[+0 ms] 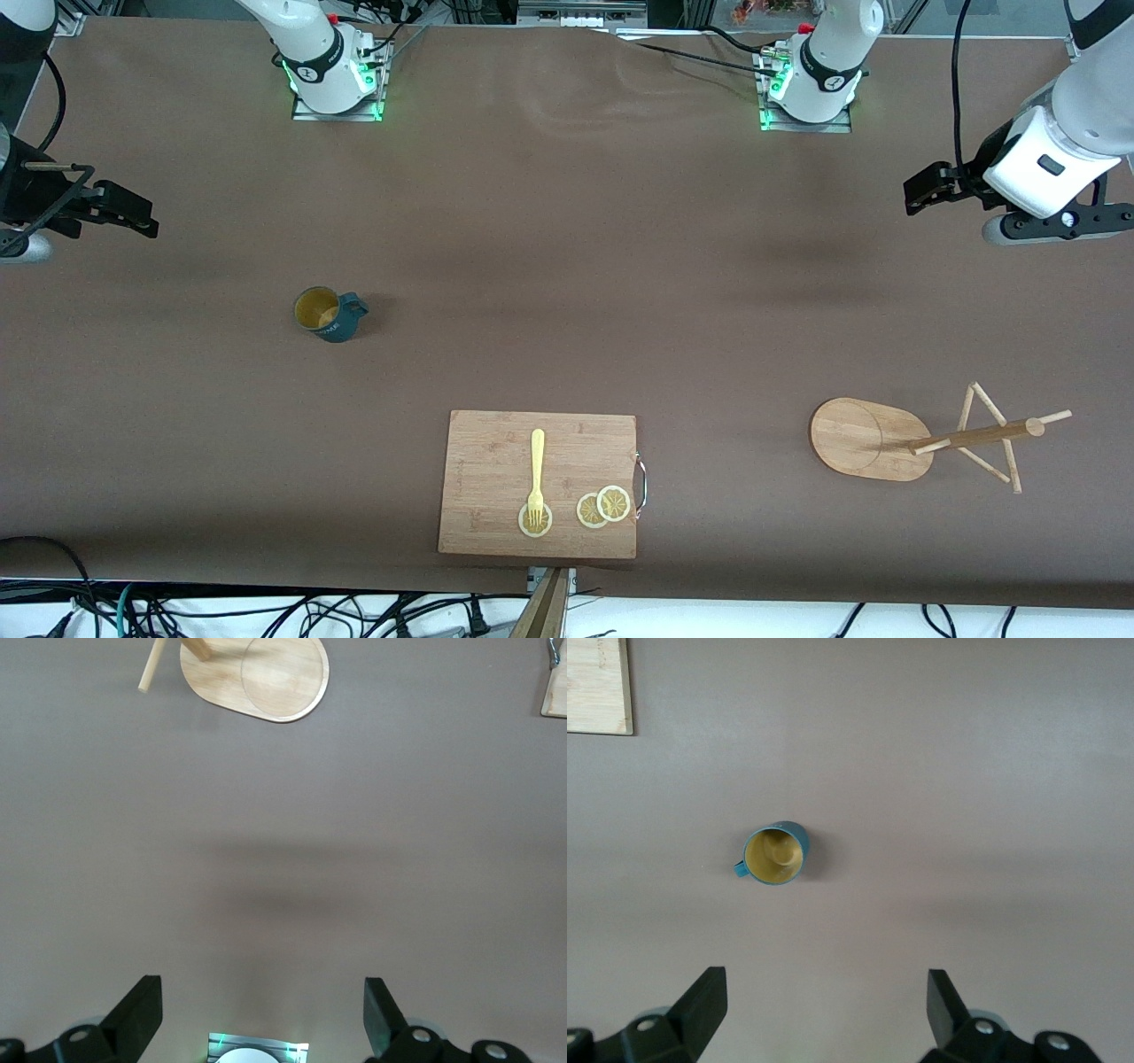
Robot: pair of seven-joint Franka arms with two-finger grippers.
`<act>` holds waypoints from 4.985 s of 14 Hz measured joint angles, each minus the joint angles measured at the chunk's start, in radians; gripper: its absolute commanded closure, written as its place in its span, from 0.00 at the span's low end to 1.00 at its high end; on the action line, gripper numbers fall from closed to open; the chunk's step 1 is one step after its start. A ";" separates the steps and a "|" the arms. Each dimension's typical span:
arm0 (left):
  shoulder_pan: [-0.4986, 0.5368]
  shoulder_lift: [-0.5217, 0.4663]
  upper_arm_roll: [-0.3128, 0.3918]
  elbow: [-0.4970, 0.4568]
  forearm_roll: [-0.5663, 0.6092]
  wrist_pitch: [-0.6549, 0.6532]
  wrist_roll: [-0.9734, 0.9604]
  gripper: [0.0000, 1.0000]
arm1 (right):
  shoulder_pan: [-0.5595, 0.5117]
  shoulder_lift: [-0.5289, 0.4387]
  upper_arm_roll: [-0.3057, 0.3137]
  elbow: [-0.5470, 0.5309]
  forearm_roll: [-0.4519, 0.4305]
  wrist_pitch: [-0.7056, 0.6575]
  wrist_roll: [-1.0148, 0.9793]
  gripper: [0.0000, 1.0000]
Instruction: Pass cup and hang on rack
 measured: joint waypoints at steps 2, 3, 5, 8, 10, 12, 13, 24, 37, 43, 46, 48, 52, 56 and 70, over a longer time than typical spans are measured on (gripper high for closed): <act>-0.001 0.000 -0.005 0.005 0.001 0.000 0.000 0.00 | 0.000 0.000 0.000 0.000 0.000 0.000 0.000 0.00; -0.001 0.000 -0.004 0.010 0.004 0.000 0.000 0.00 | 0.000 0.000 0.000 0.000 0.000 0.000 0.000 0.00; -0.004 0.002 -0.009 0.014 0.046 0.000 0.000 0.00 | 0.000 0.000 0.000 0.000 0.000 0.000 0.000 0.00; -0.020 0.011 -0.034 0.018 0.082 0.000 -0.001 0.00 | 0.000 0.000 0.000 0.000 0.000 0.000 0.000 0.00; -0.024 0.013 -0.038 0.020 0.082 -0.001 -0.001 0.00 | 0.000 0.000 0.000 0.000 0.000 0.000 0.000 0.00; -0.023 0.013 -0.036 0.025 0.090 -0.028 -0.001 0.00 | 0.000 0.000 0.000 0.000 0.000 0.000 0.000 0.00; -0.022 0.013 -0.033 0.033 0.106 -0.048 -0.001 0.00 | 0.000 0.000 0.000 0.000 0.000 0.000 0.000 0.00; 0.052 0.076 -0.001 0.170 0.076 -0.081 0.000 0.00 | 0.012 0.014 0.009 -0.014 0.005 -0.021 0.000 0.00; 0.057 0.088 -0.002 0.205 0.076 -0.096 0.000 0.00 | 0.070 0.227 0.014 -0.331 0.005 0.446 0.000 0.00; 0.054 0.091 -0.006 0.205 0.076 -0.096 0.000 0.00 | 0.070 0.228 0.014 -0.555 0.005 0.774 0.000 0.01; 0.054 0.091 -0.006 0.205 0.076 -0.096 0.000 0.00 | 0.070 0.228 0.014 -0.598 0.005 0.807 0.000 0.60; 0.054 0.092 -0.006 0.205 0.076 -0.096 0.000 0.00 | 0.070 0.228 0.014 -0.610 0.005 0.834 0.000 0.92; 0.056 0.092 0.000 0.205 0.076 -0.096 0.000 0.00 | 0.070 0.228 0.014 -0.614 0.005 0.847 0.000 1.00; 0.064 0.092 0.007 0.205 0.076 -0.097 0.000 0.00 | 0.072 0.221 0.016 -0.604 0.007 0.850 0.000 1.00; 0.059 0.106 -0.006 0.205 0.076 -0.114 -0.001 0.00 | 0.499 0.401 0.177 -0.051 0.024 0.553 0.940 1.00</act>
